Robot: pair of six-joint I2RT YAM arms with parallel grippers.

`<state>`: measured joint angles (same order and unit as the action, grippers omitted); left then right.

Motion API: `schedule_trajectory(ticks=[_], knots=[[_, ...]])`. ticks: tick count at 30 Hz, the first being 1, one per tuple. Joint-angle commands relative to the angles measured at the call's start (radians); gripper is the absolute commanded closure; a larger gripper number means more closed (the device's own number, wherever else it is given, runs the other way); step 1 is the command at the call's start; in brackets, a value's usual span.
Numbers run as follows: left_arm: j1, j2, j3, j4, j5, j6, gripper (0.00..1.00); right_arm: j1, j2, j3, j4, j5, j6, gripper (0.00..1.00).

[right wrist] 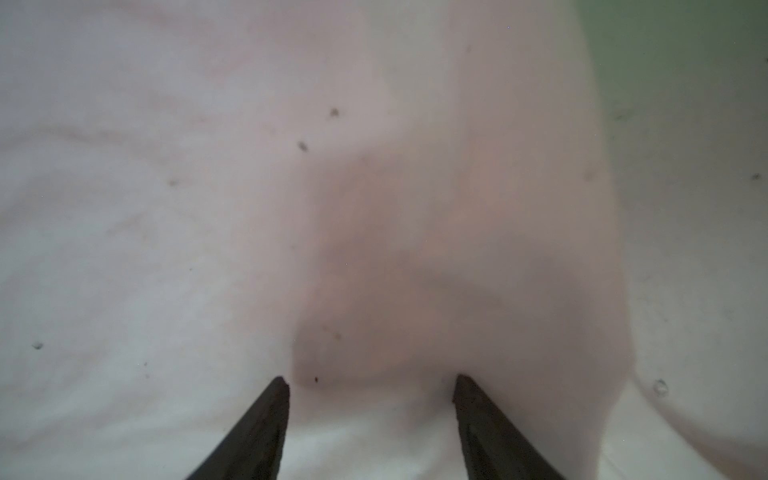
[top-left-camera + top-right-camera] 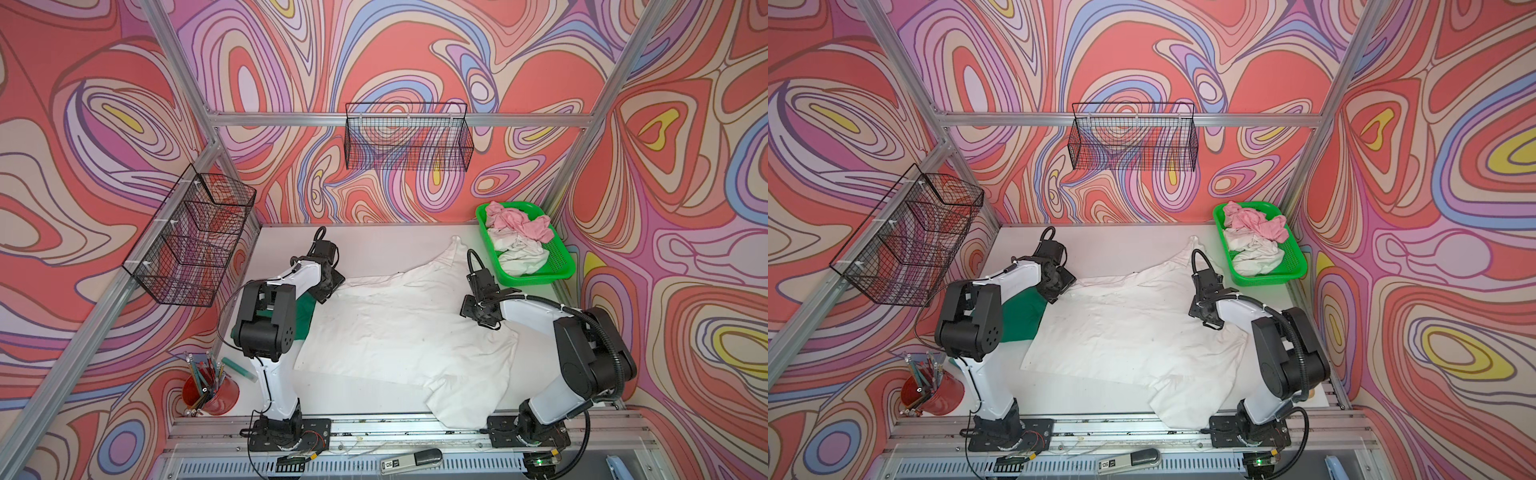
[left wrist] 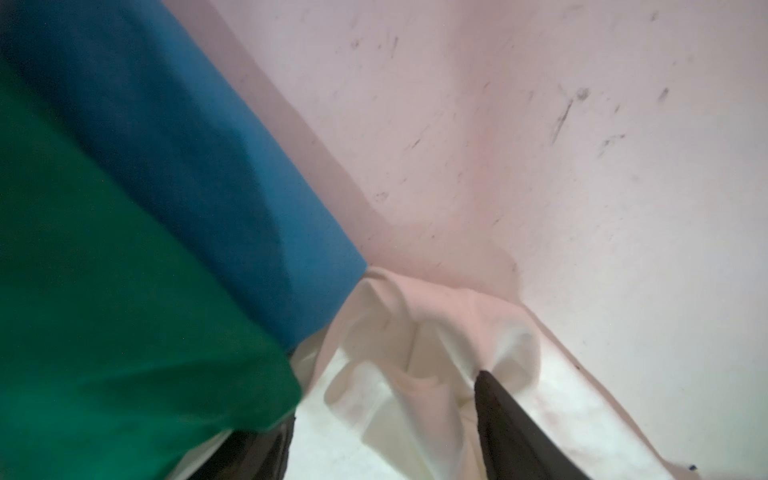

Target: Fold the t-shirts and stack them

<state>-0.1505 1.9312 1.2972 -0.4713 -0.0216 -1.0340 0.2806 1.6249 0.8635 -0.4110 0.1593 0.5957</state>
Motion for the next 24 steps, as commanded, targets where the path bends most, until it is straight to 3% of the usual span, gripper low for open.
schedule_trajectory(ticks=[1, 5, 13, 19, 24], knots=[[0.003, -0.035, -0.027, 0.051, 0.013, -0.036, 0.31, -0.003, -0.022, -0.018, 0.013, 0.000, 0.001, 0.33], [0.002, -0.082, -0.115, 0.111, 0.025, -0.085, 0.29, -0.004, -0.018, -0.017, 0.014, -0.004, 0.002, 0.33], [-0.010, -0.275, -0.366, 0.312, -0.061, -0.224, 0.15, -0.004, -0.017, -0.009, 0.012, -0.013, 0.001, 0.33], [-0.011, -0.318, -0.434, 0.388, -0.106, -0.259, 0.12, -0.003, -0.021, -0.017, 0.015, -0.017, 0.001, 0.34], [-0.017, -0.303, -0.477, 0.482, -0.061, -0.311, 0.24, -0.003, -0.025, -0.024, 0.018, -0.020, 0.002, 0.34]])
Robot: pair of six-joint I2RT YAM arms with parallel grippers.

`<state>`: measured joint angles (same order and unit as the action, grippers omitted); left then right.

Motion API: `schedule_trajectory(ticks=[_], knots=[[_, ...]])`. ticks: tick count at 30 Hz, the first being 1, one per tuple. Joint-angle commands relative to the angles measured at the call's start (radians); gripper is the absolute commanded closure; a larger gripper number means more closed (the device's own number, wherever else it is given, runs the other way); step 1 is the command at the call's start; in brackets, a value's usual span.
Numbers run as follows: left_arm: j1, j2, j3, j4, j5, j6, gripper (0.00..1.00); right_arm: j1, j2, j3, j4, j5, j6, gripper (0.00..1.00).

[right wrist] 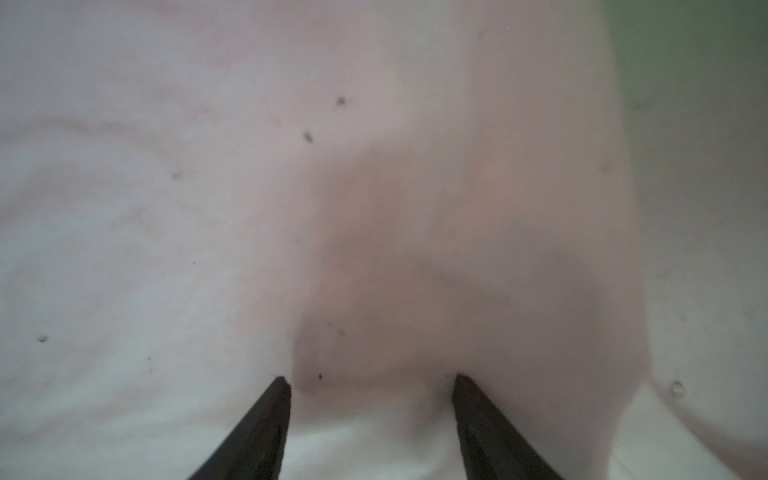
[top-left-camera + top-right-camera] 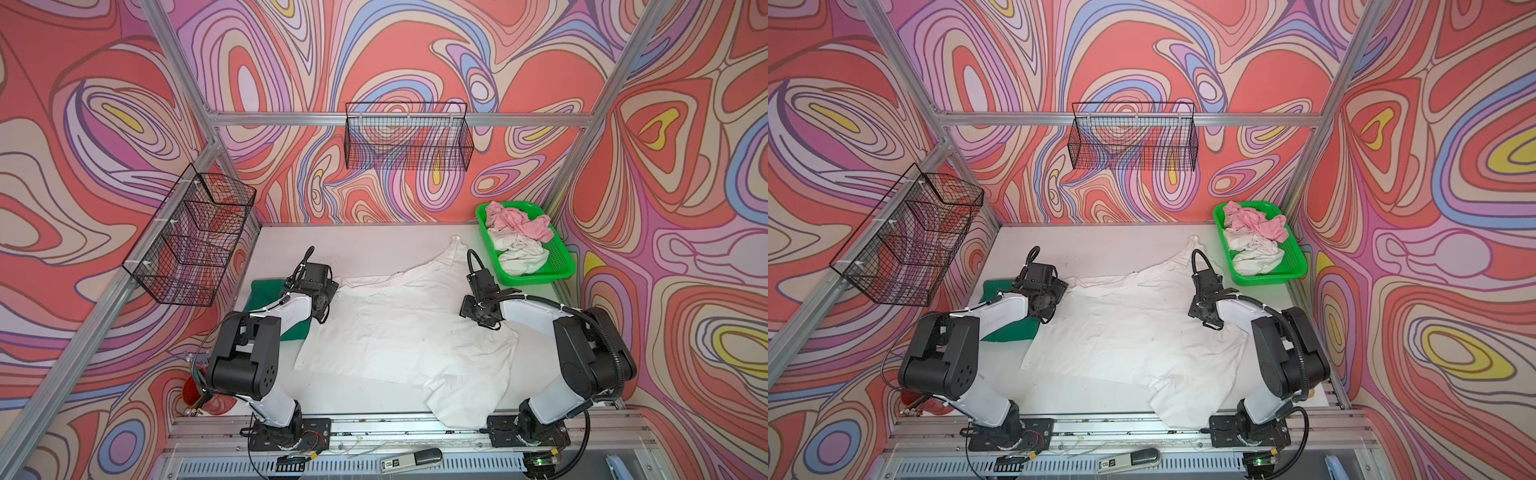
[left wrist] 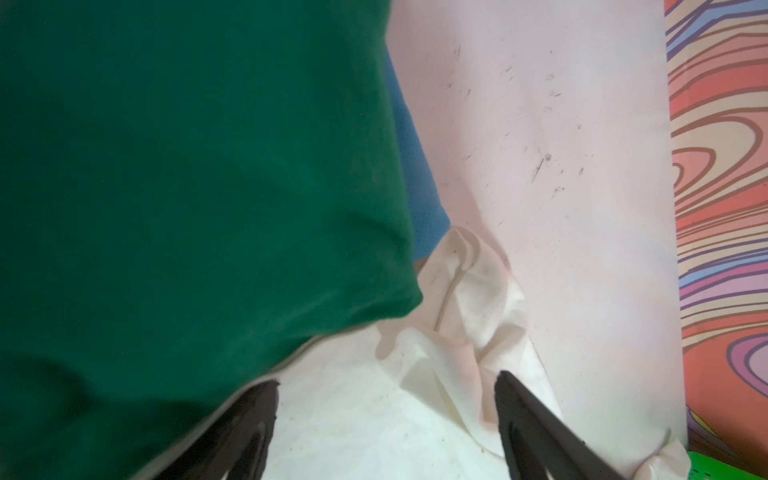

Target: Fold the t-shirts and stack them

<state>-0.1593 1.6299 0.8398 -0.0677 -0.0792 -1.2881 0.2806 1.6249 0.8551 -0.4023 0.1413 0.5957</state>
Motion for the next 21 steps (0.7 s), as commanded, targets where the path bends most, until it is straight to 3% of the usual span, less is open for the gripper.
schedule_trajectory(ticks=[1, 4, 10, 16, 21], knots=[[-0.010, 0.007, -0.019, 0.086, 0.003, -0.060, 0.32, -0.003, -0.024, -0.016, 0.008, -0.003, 0.002, 0.34], [-0.014, 0.020, -0.025, 0.098, 0.001, -0.075, 0.47, -0.003, -0.024, -0.014, 0.008, -0.005, 0.002, 0.35], [-0.020, 0.046, -0.024, 0.109, -0.002, -0.076, 0.60, -0.002, -0.019, -0.011, 0.009, -0.007, -0.003, 0.35], [-0.023, 0.038, -0.054, 0.125, -0.014, -0.094, 0.59, -0.003, -0.013, -0.013, 0.011, -0.010, -0.003, 0.35], [-0.027, 0.010, -0.084, 0.150, -0.014, -0.102, 0.42, -0.003, -0.006, -0.011, 0.015, -0.012, -0.004, 0.35]])
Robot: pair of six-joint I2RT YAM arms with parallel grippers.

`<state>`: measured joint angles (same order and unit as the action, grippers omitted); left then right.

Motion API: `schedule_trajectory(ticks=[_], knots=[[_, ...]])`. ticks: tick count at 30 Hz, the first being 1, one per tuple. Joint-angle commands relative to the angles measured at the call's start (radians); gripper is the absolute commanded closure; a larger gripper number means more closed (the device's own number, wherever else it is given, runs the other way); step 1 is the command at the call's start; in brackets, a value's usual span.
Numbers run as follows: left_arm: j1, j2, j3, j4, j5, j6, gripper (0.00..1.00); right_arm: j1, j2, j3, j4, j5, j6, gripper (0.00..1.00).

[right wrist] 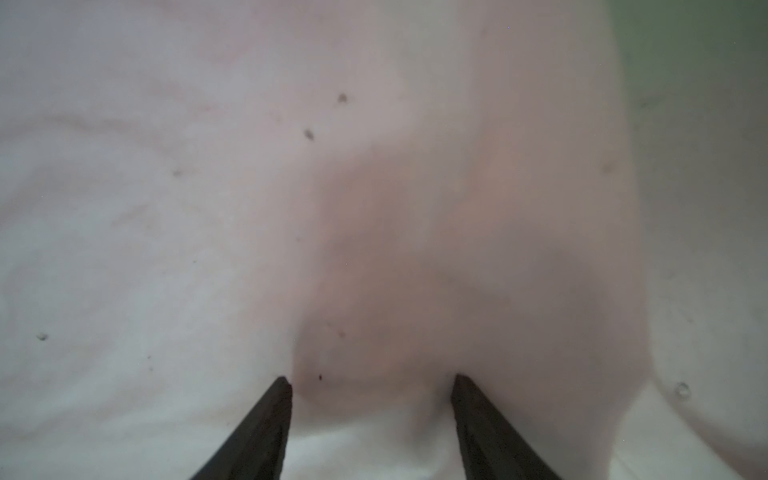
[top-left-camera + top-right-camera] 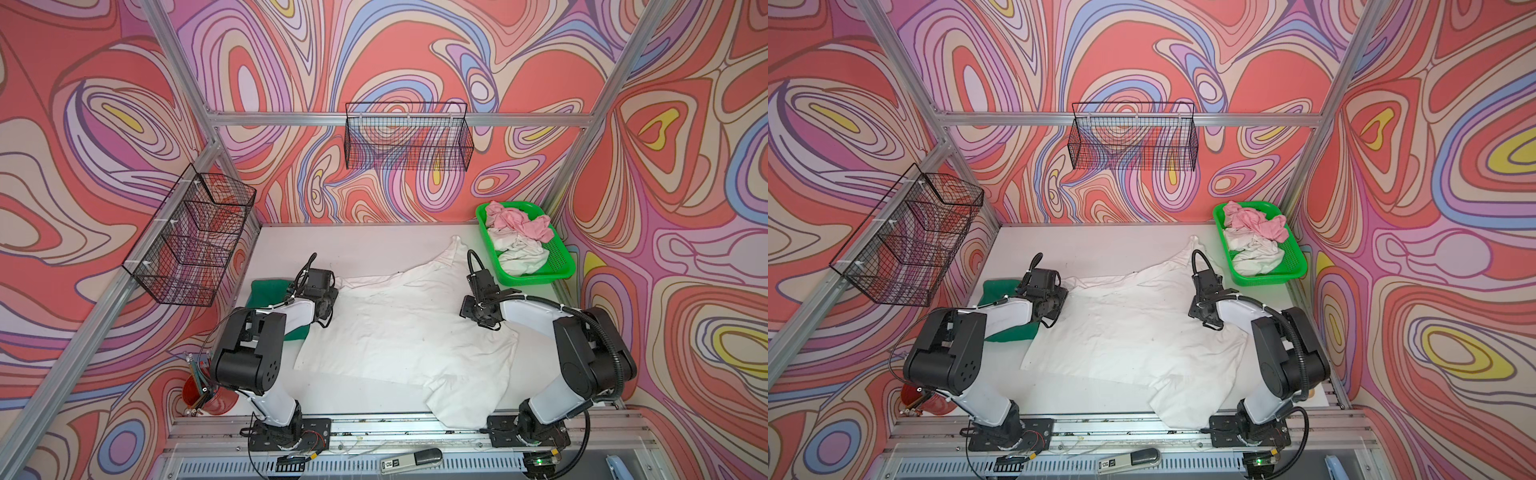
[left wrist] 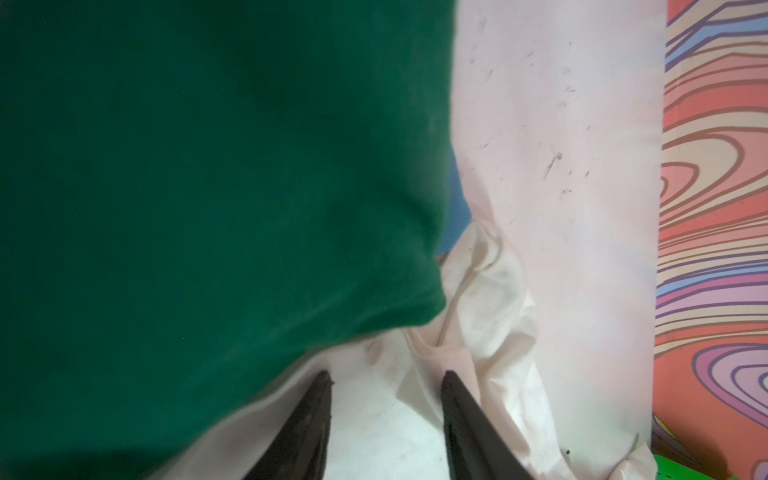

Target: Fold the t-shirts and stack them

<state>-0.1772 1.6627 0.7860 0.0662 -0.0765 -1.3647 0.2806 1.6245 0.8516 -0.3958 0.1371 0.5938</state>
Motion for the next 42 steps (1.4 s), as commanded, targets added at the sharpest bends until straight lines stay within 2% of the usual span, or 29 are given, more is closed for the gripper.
schedule_trajectory(ticks=[1, 7, 12, 15, 18, 35, 42], knots=[[-0.013, -0.039, -0.042, 0.023, -0.030, -0.033, 0.40, -0.002, -0.006, -0.008, 0.009, -0.010, -0.003, 0.35], [-0.034, -0.108, -0.097, 0.039, -0.072, -0.054, 0.32, -0.004, -0.001, -0.008, 0.014, -0.013, -0.001, 0.35], [-0.038, -0.118, -0.144, 0.074, -0.065, -0.097, 0.40, -0.003, -0.001, -0.010, 0.014, -0.014, -0.001, 0.36], [-0.038, -0.099, -0.140, 0.084, -0.065, -0.102, 0.52, -0.002, -0.001, -0.011, 0.016, -0.016, -0.001, 0.36], [-0.036, -0.075, -0.125, 0.096, -0.069, -0.102, 0.56, -0.003, -0.001, -0.013, 0.015, -0.021, -0.001, 0.36], [0.005, 0.048, -0.049, 0.101, -0.048, -0.083, 0.65, -0.002, 0.000, -0.024, 0.024, -0.024, -0.009, 0.36], [0.008, 0.084, -0.030, 0.099, -0.024, -0.069, 0.73, -0.002, 0.000, -0.025, 0.027, -0.028, -0.009, 0.36]])
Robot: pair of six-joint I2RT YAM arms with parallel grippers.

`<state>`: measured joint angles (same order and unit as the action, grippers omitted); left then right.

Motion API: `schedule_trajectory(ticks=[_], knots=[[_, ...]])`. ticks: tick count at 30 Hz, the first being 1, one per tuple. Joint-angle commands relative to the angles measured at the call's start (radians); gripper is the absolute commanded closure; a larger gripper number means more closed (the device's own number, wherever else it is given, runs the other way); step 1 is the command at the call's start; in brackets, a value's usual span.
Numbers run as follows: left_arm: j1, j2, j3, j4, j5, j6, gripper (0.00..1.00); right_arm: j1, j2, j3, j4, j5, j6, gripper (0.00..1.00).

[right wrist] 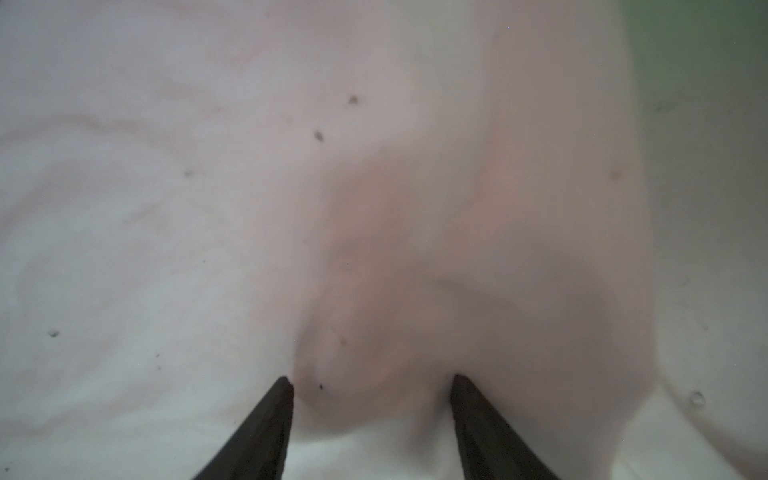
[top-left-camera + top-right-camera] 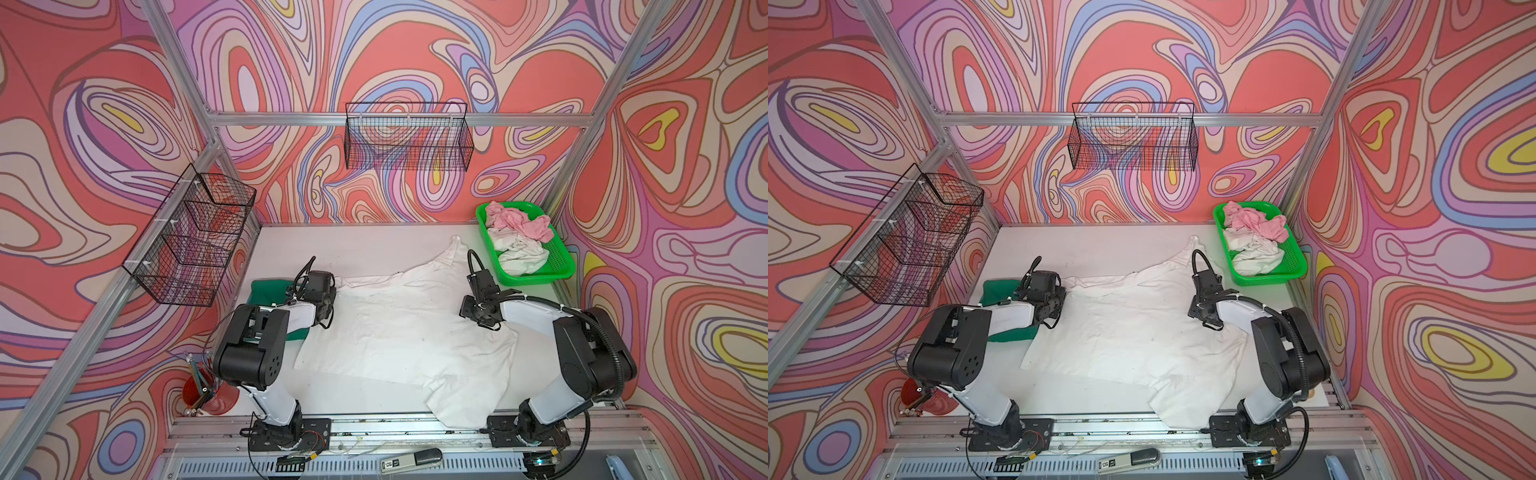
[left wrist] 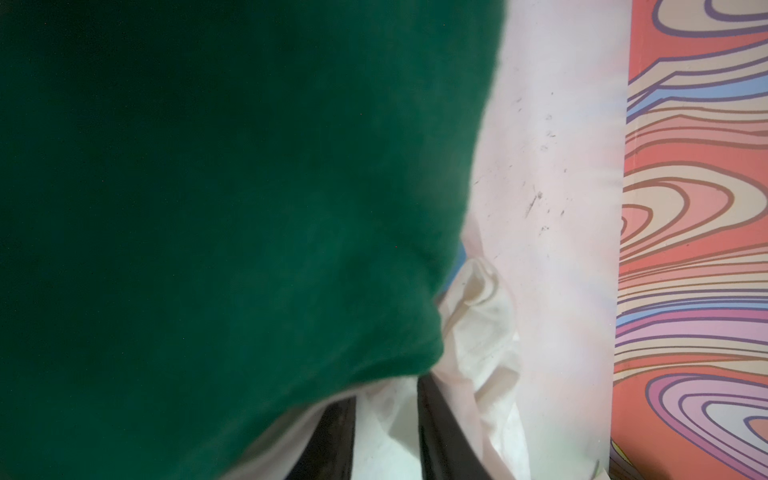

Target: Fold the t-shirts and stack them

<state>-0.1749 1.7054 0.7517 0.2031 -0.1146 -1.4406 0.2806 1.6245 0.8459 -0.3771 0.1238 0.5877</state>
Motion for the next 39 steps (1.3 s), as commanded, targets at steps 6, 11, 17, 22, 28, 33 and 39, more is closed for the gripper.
schedule_trajectory(ticks=[6, 11, 17, 22, 28, 33, 39], knots=[[0.008, 0.048, -0.002, -0.026, 0.021, 0.014, 0.86, -0.002, 0.002, -0.019, 0.009, -0.019, -0.003, 0.36], [0.017, 0.023, 0.020, -0.051, 0.029, 0.027, 1.00, -0.002, -0.006, -0.022, 0.008, -0.019, -0.006, 0.36], [0.028, -0.010, 0.097, -0.147, 0.027, 0.074, 1.00, -0.003, -0.009, -0.026, 0.008, -0.020, -0.006, 0.36], [0.038, -0.033, 0.141, -0.219, 0.014, 0.099, 1.00, -0.002, -0.012, -0.028, 0.010, -0.023, -0.009, 0.36], [0.049, -0.015, 0.262, -0.330, 0.008, 0.143, 1.00, -0.003, -0.010, -0.028, 0.010, -0.024, -0.012, 0.36], [0.054, 0.068, 0.457, -0.452, 0.000, 0.204, 1.00, -0.003, -0.013, -0.028, 0.008, -0.027, -0.013, 0.36], [0.055, 0.210, 0.707, -0.581, -0.030, 0.310, 1.00, -0.003, -0.022, -0.034, 0.004, -0.026, -0.018, 0.36]])
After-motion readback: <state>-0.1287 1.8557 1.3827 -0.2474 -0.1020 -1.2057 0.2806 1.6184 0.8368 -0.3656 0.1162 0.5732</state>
